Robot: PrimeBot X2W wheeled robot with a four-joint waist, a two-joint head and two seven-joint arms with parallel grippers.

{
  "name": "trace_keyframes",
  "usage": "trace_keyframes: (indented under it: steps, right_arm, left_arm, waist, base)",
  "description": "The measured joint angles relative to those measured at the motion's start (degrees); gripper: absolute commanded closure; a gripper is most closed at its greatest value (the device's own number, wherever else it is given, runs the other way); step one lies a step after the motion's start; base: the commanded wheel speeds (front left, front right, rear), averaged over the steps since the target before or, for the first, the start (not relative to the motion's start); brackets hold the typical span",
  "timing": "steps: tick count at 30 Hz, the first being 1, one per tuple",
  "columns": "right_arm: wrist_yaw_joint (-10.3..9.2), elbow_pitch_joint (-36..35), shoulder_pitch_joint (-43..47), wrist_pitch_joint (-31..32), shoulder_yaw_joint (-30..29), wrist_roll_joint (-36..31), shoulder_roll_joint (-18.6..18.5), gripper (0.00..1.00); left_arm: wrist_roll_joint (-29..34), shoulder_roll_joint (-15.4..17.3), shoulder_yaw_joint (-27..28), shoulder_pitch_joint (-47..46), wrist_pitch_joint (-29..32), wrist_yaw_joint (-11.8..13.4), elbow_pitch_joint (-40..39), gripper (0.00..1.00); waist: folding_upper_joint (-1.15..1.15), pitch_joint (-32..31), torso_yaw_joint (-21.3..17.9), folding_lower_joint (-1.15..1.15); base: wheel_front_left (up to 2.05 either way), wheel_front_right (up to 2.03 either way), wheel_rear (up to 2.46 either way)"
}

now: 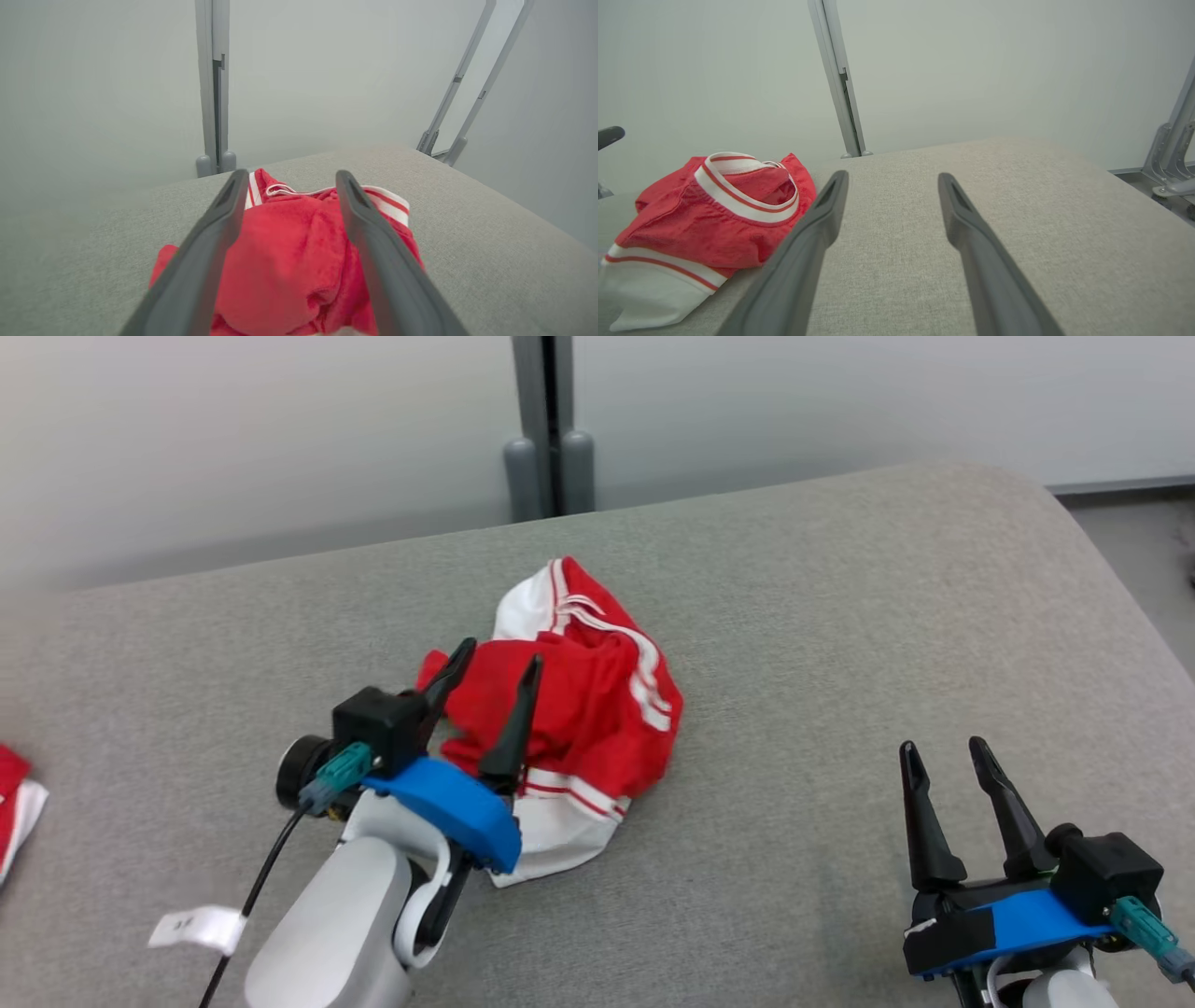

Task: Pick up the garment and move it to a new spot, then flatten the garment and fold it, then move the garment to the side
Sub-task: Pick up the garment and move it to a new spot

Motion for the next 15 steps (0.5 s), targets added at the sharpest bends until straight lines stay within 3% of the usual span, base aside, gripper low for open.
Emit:
trace_keyframes:
  steps: [7, 15]
  right_arm:
    - [0.0, -0.9, 0.4, 0.5, -1.2, -1.4, 0.0, 0.0]
    - [0.0, -1.3, 1.7, 2.3, -2.2, -2.4, 0.0, 0.0]
  left_arm:
    - [-0.7, 2.9, 4.2, 7.0, -6.3, 2.6, -6.2, 0.0]
    - [-0.1, 5.2, 10.3, 16.1, -7.8, 6.2, -10.3, 0.0]
  waist:
    - [0.0, -1.3, 4.6, 0.0]
    - [0.0, -3.1, 8.4, 0.0]
  base:
    - [0.0, 0.0, 0.0]
    - [0.0, 0.0, 0.0]
